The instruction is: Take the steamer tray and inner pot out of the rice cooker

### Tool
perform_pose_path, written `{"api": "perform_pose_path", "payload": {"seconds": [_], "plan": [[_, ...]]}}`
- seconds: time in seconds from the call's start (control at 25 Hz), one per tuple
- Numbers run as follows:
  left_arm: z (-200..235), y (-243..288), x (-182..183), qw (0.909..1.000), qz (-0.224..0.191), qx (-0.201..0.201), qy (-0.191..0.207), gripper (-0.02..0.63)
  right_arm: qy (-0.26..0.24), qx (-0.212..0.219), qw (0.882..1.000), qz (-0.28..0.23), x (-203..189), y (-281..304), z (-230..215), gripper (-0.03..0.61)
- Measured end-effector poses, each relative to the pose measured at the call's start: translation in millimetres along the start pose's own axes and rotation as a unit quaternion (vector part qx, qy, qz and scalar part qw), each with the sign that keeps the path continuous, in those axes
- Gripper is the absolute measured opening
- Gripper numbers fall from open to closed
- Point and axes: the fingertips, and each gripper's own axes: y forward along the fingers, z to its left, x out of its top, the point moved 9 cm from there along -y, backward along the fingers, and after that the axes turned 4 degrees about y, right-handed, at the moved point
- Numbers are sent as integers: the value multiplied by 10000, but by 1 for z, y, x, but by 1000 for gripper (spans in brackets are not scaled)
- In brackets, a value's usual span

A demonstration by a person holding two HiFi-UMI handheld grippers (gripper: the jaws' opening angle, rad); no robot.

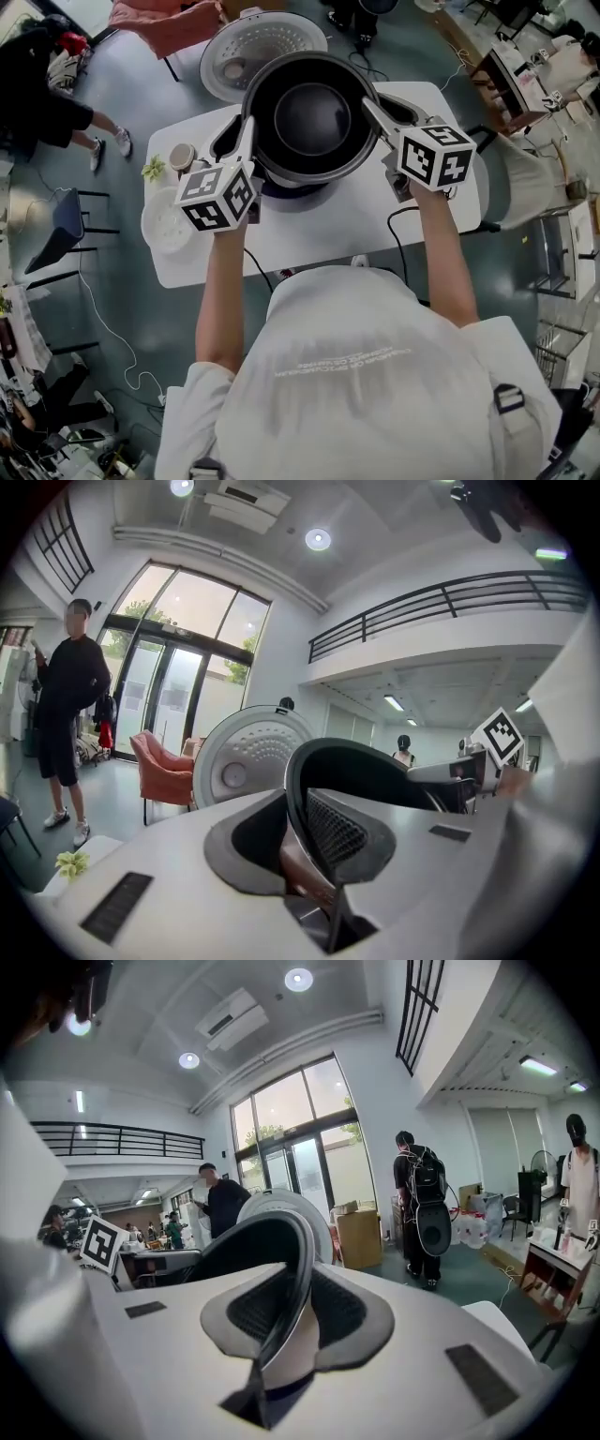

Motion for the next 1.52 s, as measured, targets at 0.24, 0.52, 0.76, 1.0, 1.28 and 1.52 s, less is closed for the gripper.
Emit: {"api": "perform_pose_path", "payload": {"seconds": [0.24,0.52,0.76,1.0,1.28,1.52], "plan": [[-61,2,9,9998,-120,-117,97,78,43,-5,9997,-244,6,-53,-34,95],[-122,4,-12,9990,18,-408,184,78,223,-272,9992,-200,-23,-113,-67,95],[-180,28,-44,9957,348,-827,239,80,523,-706,9961,-38,-59,-165,-112,95],[-226,48,-89,9932,648,-965,121,78,693,-1100,9912,262,-104,-195,-153,97],[-247,65,-155,9847,1388,-1048,-146,77,1156,-1259,9824,756,-165,-206,-183,95],[-258,77,-198,9765,1876,-1025,-266,75,1422,-1289,9748,1138,-204,-204,-206,92]]}}
